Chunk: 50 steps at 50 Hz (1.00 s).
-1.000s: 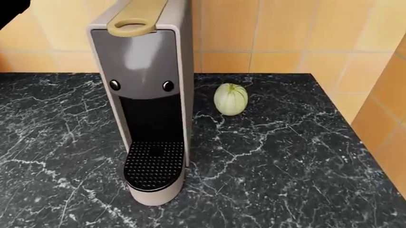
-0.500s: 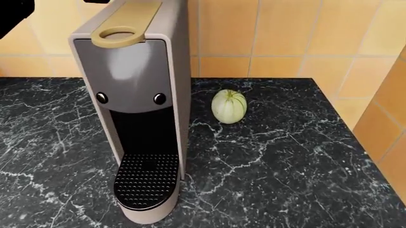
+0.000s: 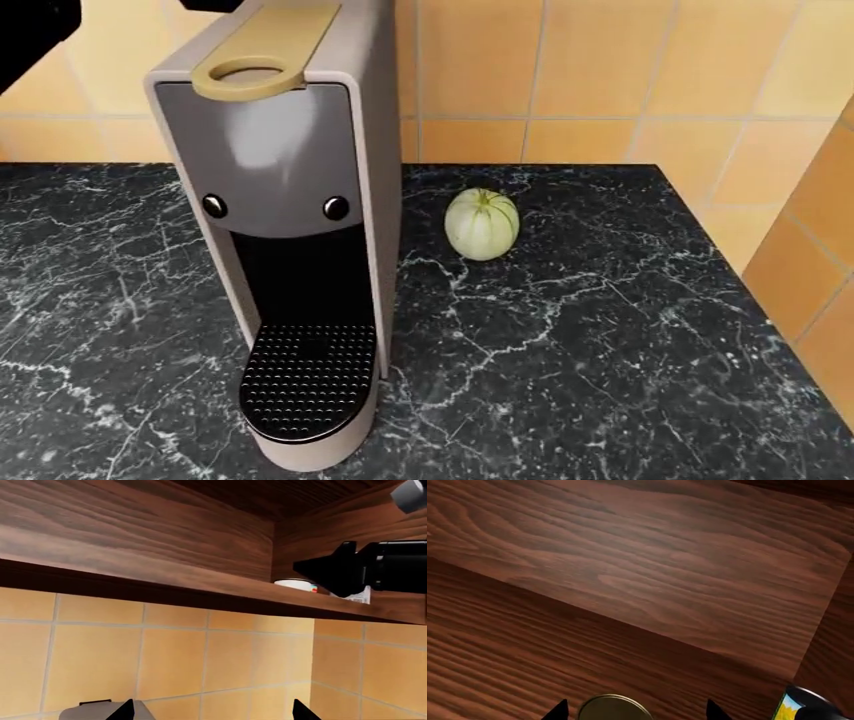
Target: Pick the cans from the counter and place them in their designated side in the cabinet.
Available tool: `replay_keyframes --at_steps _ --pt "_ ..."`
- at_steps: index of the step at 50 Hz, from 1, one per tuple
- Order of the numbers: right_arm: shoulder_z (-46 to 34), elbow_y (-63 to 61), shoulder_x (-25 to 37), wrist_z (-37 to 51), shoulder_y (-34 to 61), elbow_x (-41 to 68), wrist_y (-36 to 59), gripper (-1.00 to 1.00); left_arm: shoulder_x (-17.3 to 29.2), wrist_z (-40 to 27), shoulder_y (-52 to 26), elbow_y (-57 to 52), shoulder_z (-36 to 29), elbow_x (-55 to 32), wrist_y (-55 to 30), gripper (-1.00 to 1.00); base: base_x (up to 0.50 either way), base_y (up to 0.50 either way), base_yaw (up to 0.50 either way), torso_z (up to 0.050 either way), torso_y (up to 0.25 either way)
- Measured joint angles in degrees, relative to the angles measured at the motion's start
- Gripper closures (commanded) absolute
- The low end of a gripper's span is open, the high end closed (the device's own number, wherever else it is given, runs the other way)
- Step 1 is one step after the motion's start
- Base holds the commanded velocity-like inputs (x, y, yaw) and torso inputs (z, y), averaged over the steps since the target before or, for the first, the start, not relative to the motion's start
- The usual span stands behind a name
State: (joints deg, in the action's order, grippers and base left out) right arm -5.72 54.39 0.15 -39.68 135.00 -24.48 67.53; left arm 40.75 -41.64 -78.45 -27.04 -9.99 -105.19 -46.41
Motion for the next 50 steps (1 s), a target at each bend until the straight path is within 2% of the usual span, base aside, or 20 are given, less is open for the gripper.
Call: replay_keyframes --at_steps 22,34,50 --pt "0.03 0.03 -0.04 -0.09 0.0 -0.1 -0.04 -1.0 0.28 -0.15 0.09 -0.2 -0.12 -0.2 0.34 -1.0 0.0 0.0 0.0 0.0 0.0" --pt "3.93 -5.46 4.67 16.72 -0.03 15.18 -9.53 -1.0 0.21 0.46 0.63 -0.03 -0.2 0.47 0.6 -1.0 0.0 0.0 0.0 0.0 0.0" --pt "5.28 -10.32 5.83 20.91 0.0 21.67 -12.51 -1.0 0.01 -0.58 -0.6 0.26 -0.8 -0.77 0.68 -1.0 0.0 0.0 0.0 0.0 0.0"
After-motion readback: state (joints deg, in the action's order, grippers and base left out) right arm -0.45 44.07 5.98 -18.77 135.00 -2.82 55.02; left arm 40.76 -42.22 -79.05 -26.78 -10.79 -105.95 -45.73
